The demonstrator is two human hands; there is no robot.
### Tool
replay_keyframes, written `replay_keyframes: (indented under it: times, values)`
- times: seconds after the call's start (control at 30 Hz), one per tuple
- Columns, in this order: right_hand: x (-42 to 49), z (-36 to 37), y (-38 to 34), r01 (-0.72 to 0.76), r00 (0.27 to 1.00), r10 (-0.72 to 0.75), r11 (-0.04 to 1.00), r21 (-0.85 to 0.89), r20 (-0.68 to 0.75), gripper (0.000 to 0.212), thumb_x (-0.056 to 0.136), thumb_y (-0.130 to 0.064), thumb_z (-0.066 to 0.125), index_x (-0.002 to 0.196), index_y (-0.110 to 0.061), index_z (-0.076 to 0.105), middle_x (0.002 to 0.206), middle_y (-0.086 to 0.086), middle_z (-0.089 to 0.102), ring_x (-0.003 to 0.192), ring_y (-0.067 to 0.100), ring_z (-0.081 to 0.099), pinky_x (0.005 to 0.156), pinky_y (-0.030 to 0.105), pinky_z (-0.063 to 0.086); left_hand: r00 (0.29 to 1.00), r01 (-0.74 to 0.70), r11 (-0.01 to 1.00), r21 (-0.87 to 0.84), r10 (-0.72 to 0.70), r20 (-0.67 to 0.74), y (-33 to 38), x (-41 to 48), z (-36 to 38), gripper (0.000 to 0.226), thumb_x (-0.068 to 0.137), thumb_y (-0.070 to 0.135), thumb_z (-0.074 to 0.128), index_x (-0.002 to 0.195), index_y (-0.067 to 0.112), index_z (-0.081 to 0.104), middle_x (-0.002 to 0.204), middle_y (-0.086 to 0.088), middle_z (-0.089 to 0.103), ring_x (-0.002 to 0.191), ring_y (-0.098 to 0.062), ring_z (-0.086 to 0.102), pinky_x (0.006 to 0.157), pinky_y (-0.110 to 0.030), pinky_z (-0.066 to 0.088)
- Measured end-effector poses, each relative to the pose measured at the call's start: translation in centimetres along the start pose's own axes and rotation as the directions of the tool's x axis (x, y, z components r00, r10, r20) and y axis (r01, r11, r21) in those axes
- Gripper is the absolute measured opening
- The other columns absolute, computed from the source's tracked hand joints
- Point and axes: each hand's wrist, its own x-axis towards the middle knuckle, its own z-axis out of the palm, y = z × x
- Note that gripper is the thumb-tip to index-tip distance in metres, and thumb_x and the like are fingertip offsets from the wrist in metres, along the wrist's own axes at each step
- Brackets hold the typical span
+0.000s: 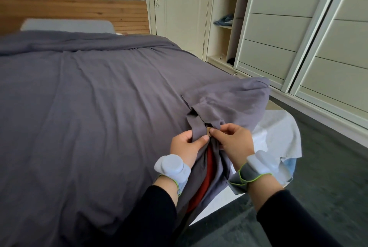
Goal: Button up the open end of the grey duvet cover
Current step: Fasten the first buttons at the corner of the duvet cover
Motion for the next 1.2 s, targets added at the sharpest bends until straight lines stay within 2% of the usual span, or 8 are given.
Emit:
replay_keyframes:
  times: [0.13,0.3,0.5,0.63,0.77,0.9,1.07,1.2]
  values:
    - [-0.2,0.0,0.3,-0.01,1.0,0.01,1.0,-0.005,0.027,0.012,0.072,-0.023,0.079,0.068,-0.017,0.069,0.068,0.01,0.07,0.065,0.022,0.062,0.073,0.043,0.057,0.983,0.168,0.98,-0.11,-0.174,-0.052,0.3,0.4,0.3,0.018,0.085,0.024,0.062,0.07,0.017,0.069,0.074,-0.002,0.07,0.072,-0.015,0.065,0.072,-0.025,0.051]
    - [0.0,0.0,0.5,-0.079,0.991,0.073,0.996,0.043,0.116,0.019,0.073,-0.015,0.078,0.061,-0.016,0.065,0.057,0.005,0.062,0.056,0.017,0.057,0.066,0.034,0.058,0.93,0.35,0.873,-0.338,-0.368,0.013,0.5,0.9,0.1,0.024,0.093,0.007,0.047,0.076,0.008,0.064,0.052,-0.001,0.07,0.045,-0.01,0.067,0.042,-0.018,0.051]
    - [0.4,0.2,1.1,-0.075,0.984,0.067,0.996,0.042,0.167,0.018,0.074,-0.008,0.076,0.061,-0.016,0.068,0.052,-0.001,0.064,0.049,0.008,0.06,0.052,0.018,0.055,0.943,0.307,0.942,-0.138,-0.321,-0.091,-0.7,0.8,0.4,0.023,0.084,0.006,0.06,0.066,0.017,0.069,0.047,0.004,0.068,0.043,-0.008,0.063,0.044,-0.016,0.049]
    - [0.7,0.3,1.4,-0.07,0.981,0.071,0.997,-0.011,0.179,0.023,0.08,-0.002,0.067,0.063,-0.018,0.067,0.058,0.003,0.064,0.056,0.014,0.061,0.059,0.022,0.059,0.977,0.165,0.979,0.117,-0.146,-0.156,-1.0,1.1,0.5,0.019,0.079,0.011,0.064,0.063,0.02,0.07,0.056,0.006,0.067,0.059,-0.012,0.06,0.056,-0.02,0.05]
    - [0.6,0.6,1.6,-0.019,0.996,0.04,0.969,-0.248,0.079,0.031,0.077,-0.025,0.06,0.054,-0.004,0.062,0.051,0.006,0.056,0.055,0.016,0.054,0.065,0.039,0.058,0.994,0.013,0.931,0.366,0.028,-0.106,-0.9,1.0,0.7,0.01,0.076,0.01,0.064,0.076,0.004,0.072,0.075,-0.012,0.074,0.074,-0.017,0.066,0.068,-0.033,0.054]
    - [0.0,1.0,1.3,0.02,1.0,-0.015,0.921,-0.389,0.016,0.058,0.067,-0.06,0.063,0.045,-0.013,0.036,0.043,0.001,0.038,0.045,0.017,0.037,0.047,0.028,0.034,0.996,-0.019,0.907,0.421,0.055,-0.073,-1.2,0.8,1.0,0.008,0.075,0.009,0.063,0.074,0.007,0.071,0.074,-0.007,0.074,0.072,-0.018,0.068,0.067,-0.029,0.054]
    - [0.6,0.8,1.3,0.024,0.999,-0.039,0.923,-0.385,-0.031,0.052,0.078,-0.03,0.066,0.045,-0.013,0.029,0.045,0.003,0.032,0.058,0.025,0.039,0.054,0.031,0.033,0.987,-0.04,0.902,0.429,0.103,-0.124,-1.5,0.9,1.4,0.006,0.07,0.013,0.07,0.074,0.016,0.074,0.063,0.005,0.067,0.058,-0.001,0.061,0.052,-0.002,0.042]
    - [0.9,0.3,1.2,0.082,0.997,-0.076,0.925,-0.37,0.031,0.051,0.082,-0.027,0.065,0.045,-0.015,0.032,0.047,0.006,0.039,0.06,0.026,0.046,0.06,0.036,0.045,0.987,0.028,0.928,0.373,0.033,-0.156,-1.5,1.1,1.3,0.003,0.071,0.015,0.07,0.072,0.016,0.072,0.062,0.004,0.068,0.059,-0.012,0.067,0.061,-0.02,0.053]
